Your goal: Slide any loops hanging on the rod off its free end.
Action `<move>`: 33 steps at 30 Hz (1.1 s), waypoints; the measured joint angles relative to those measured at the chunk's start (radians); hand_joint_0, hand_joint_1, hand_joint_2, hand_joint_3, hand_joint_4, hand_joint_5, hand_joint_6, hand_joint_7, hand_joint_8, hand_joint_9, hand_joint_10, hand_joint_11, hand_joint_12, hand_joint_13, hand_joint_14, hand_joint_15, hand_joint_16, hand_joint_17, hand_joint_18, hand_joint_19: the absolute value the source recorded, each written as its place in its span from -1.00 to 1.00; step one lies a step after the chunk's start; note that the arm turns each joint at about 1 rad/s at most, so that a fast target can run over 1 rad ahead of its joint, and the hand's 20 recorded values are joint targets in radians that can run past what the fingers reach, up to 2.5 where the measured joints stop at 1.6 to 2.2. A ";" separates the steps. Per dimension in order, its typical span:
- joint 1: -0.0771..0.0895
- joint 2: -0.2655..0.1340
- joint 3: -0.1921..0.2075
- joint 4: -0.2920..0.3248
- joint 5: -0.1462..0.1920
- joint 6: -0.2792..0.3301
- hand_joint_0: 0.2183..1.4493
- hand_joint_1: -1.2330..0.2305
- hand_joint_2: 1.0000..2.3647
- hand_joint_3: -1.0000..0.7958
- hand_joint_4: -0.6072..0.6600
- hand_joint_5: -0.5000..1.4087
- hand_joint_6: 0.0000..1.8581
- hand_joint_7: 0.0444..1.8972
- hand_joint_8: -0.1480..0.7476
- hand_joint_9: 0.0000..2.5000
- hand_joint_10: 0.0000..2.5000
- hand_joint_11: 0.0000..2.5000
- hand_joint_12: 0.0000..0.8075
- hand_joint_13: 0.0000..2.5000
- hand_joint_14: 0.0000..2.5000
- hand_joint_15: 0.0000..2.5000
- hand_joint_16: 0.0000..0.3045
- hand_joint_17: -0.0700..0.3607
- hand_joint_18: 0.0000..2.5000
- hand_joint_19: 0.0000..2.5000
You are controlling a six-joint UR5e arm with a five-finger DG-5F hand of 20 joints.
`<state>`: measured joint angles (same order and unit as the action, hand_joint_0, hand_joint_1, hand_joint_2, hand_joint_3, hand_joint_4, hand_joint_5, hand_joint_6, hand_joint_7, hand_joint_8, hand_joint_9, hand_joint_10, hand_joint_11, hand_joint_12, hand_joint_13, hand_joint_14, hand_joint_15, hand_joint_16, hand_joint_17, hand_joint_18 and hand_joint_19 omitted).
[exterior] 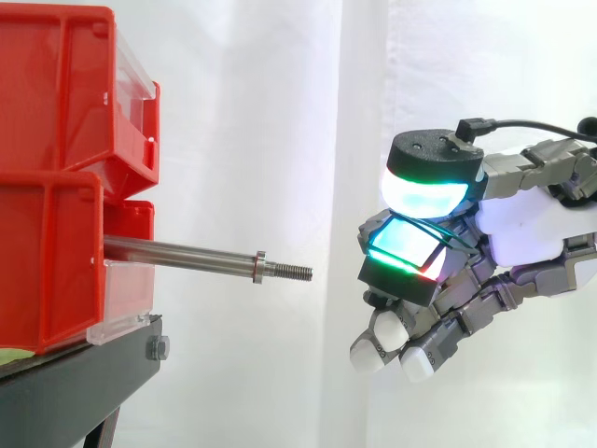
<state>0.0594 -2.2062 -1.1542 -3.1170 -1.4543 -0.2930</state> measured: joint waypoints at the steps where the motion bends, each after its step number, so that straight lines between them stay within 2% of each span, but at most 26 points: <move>1: 0.000 0.000 0.000 0.000 0.000 0.000 -0.49 -0.24 -0.97 0.02 0.09 -0.59 -0.06 0.15 -0.07 -0.40 -0.99 -0.66 -0.17 -0.64 -0.99 -0.84 -0.69 -0.18 -0.63 -0.73; 8: 0.001 0.000 0.001 0.000 0.001 0.000 -0.49 -0.17 -0.97 -0.04 -0.05 -0.60 -0.07 0.10 -0.16 -0.41 -0.99 -0.70 -0.19 -0.65 -0.99 -0.85 -0.69 -0.18 -0.64 -0.72; 13: 0.004 0.000 0.001 0.000 0.002 -0.001 -0.47 -0.13 -0.98 -0.10 -0.04 -0.59 -0.10 0.10 -0.19 -0.39 -0.99 -0.72 -0.16 -0.65 -0.99 -0.86 -0.66 -0.14 -0.63 -0.73; 17: 0.005 0.000 0.001 -0.003 0.008 -0.009 -0.47 -0.11 -0.98 -0.14 -0.04 -0.61 -0.10 0.09 -0.10 -0.24 -0.98 -0.58 -0.19 -0.66 -0.99 -0.86 -0.69 -0.18 -0.66 -0.73; 19: 0.006 0.000 0.003 -0.014 0.014 -0.020 -0.47 -0.11 -0.98 -0.15 -0.05 -0.61 -0.09 0.08 -0.13 -0.21 -0.98 -0.49 -0.20 -0.66 -0.99 -0.85 -0.70 -0.19 -0.66 -0.73; 23: 0.006 0.000 0.018 -0.054 0.022 -0.033 -0.47 -0.10 -0.98 -0.16 -0.04 -0.61 -0.09 0.07 -0.14 -0.19 -0.98 -0.44 -0.19 -0.66 -0.99 -0.85 -0.70 -0.19 -0.66 -0.73; 28: 0.006 0.000 0.057 -0.146 0.028 -0.039 -0.46 -0.11 -0.98 -0.17 -0.05 -0.62 -0.10 0.05 -0.11 -0.30 -0.98 -0.56 -0.20 -0.66 -0.99 -0.86 -0.70 -0.19 -0.65 -0.73; 33: 0.006 0.002 0.078 -0.195 0.030 -0.041 -0.46 -0.13 -0.98 -0.18 -0.05 -0.62 -0.10 0.05 -0.12 -0.32 -0.98 -0.58 -0.20 -0.65 -0.99 -0.86 -0.70 -0.19 -0.64 -0.73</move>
<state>0.0651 -2.2042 -1.0765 -3.3117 -1.4245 -0.3335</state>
